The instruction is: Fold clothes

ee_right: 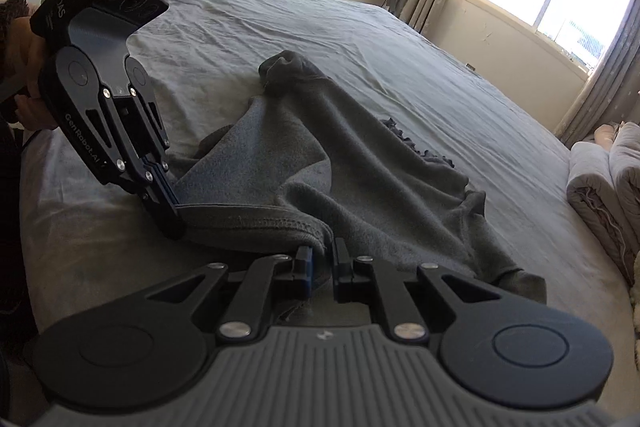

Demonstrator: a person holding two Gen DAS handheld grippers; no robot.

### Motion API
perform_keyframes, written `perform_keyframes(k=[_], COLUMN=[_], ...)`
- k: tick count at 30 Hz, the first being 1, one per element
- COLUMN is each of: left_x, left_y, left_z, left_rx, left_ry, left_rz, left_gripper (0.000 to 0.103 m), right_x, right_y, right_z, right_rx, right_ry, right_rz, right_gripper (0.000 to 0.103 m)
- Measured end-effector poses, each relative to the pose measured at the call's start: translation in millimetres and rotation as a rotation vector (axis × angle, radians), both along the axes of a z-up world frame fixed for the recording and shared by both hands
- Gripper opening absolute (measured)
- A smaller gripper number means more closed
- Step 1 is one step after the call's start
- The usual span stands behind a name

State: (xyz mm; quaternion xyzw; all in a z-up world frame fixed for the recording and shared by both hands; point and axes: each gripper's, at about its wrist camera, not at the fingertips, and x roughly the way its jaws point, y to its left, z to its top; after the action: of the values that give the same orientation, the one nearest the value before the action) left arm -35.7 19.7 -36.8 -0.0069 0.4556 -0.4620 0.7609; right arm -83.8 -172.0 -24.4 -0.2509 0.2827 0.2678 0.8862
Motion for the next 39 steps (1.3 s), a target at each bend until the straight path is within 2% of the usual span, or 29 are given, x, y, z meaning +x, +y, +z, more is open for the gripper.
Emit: perform_keyframes(k=[2, 4, 6, 9, 11, 13, 15, 19, 21, 24, 26, 27, 29, 30, 33, 35, 39], left_x=[-1.8, -2.8, -5.2, -6.7, -3.9, 2.5, 13.9, 30.0, 33.5, 36.4, 36.3, 35.9, 31.6, 28.0, 11.9, 3.7, -6.9], left_y=[0.0, 3.4, 12.6, 34.6, 47.3, 58.0, 62.4, 57.5, 56.9, 57.3, 59.2, 59.8, 59.8, 60.6, 68.8, 78.0, 99.1], left_z=[-6.0, -4.7, 3.0, 18.5, 25.1, 27.7, 22.1, 6.2, 2.4, -2.0, -3.7, -3.5, 2.8, 6.8, 17.8, 22.9, 33.0], left_rx=[0.032, 0.033, 0.024, -0.005, -0.017, -0.025, -0.024, 0.015, 0.010, 0.005, 0.001, -0.002, 0.017, 0.030, 0.055, 0.071, 0.087], left_ry=[0.010, 0.015, 0.000, -0.041, -0.068, -0.082, -0.058, -0.021, -0.020, -0.009, 0.008, 0.017, 0.004, -0.006, -0.041, -0.029, -0.008], left_rz=[0.002, 0.009, 0.032, 0.087, 0.146, 0.218, 0.300, 0.403, 0.432, 0.468, 0.490, 0.497, 0.510, 0.522, 0.564, 0.596, 0.674], left_gripper=[0.004, 0.004, 0.007, 0.018, 0.034, 0.037, 0.037, 0.035, 0.035, 0.022, 0.009, 0.009, 0.008, 0.008, 0.007, 0.007, 0.004], right_x=[2.0, 4.2, 4.5, 4.1, 6.1, 13.3, 23.1, 44.2, 50.2, 55.1, 56.7, 57.5, 59.1, 59.9, 47.5, 36.3, 12.1], right_y=[1.5, 3.1, -2.7, -27.6, -43.7, -56.9, -67.2, -83.8, -87.7, -82.0, -74.9, -71.4, -64.3, -60.8, -58.0, -60.2, -72.6], right_z=[-8.8, -17.3, -15.3, -1.3, 5.4, 7.1, 2.1, -16.5, -25.1, -34.5, -39.2, -41.6, -46.3, -48.7, -33.8, -21.2, -0.9], right_rx=[0.006, 0.013, 0.044, 0.190, 0.290, 0.372, 0.432, 0.548, 0.626, 0.683, 0.697, 0.704, 0.718, 0.725, 0.676, 0.627, 0.621], right_ry=[0.038, 0.075, 0.106, 0.168, 0.195, 0.222, 0.269, 0.396, 0.452, 0.489, 0.496, 0.500, 0.507, 0.511, 0.445, 0.397, 0.330], right_rz=[-0.003, -0.007, -0.006, -0.020, -0.047, -0.108, -0.194, -0.364, -0.395, -0.412, -0.420, -0.424, -0.432, -0.436, -0.445, -0.472, -0.534], right_gripper=[0.011, 0.013, 0.019, 0.026, 0.031, 0.031, 0.031, 0.031, 0.031, 0.031, 0.031, 0.030, 0.009, 0.009, 0.009, 0.009, 0.009])
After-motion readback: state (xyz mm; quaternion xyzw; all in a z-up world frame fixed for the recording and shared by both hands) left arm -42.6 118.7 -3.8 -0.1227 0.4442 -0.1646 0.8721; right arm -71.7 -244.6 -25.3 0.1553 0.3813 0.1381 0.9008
